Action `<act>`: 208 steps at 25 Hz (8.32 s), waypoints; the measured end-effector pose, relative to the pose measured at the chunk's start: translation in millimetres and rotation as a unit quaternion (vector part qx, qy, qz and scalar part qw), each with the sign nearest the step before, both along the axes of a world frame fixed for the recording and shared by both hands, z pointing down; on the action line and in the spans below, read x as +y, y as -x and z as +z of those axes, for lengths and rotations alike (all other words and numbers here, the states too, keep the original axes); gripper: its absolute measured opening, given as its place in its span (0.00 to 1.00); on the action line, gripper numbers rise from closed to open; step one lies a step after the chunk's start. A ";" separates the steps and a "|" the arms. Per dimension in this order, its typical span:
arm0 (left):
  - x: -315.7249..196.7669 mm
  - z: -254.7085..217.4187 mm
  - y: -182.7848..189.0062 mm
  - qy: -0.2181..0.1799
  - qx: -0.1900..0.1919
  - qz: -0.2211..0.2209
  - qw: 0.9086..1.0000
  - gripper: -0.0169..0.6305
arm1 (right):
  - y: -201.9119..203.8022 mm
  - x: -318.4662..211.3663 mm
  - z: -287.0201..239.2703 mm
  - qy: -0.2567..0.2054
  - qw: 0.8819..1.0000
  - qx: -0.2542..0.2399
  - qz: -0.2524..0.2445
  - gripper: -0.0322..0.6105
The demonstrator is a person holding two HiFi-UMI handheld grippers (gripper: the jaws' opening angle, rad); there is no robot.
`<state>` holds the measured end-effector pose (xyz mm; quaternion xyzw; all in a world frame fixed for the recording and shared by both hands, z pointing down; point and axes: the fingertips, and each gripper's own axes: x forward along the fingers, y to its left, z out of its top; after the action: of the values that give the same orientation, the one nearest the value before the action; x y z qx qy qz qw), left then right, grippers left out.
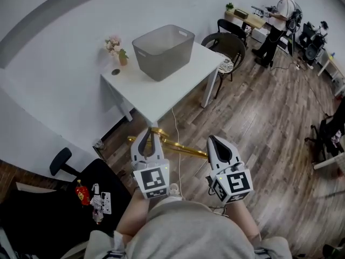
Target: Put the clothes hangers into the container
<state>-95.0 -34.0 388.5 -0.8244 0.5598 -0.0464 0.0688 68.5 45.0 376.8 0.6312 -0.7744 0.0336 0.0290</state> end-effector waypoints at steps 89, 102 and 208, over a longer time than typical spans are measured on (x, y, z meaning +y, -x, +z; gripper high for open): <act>-522.8 -107.1 -153.7 -0.064 -0.059 -0.068 0.994 0.06 | -115.4 -471.4 -9.3 -0.021 0.992 -0.021 -0.125 0.05; -553.7 -75.5 -129.7 -0.036 -0.038 -0.093 0.994 0.06 | -107.8 -501.6 0.8 -0.016 0.988 -0.015 -0.150 0.05; -166.9 32.5 4.1 0.107 0.080 -0.053 0.990 0.07 | 9.1 -210.8 17.3 0.000 0.991 -0.008 -0.133 0.05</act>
<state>-99.1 -200.9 421.0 -0.7970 0.5986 -0.0438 -0.0672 59.4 -165.8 394.1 0.5221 -0.8517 0.0347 0.0271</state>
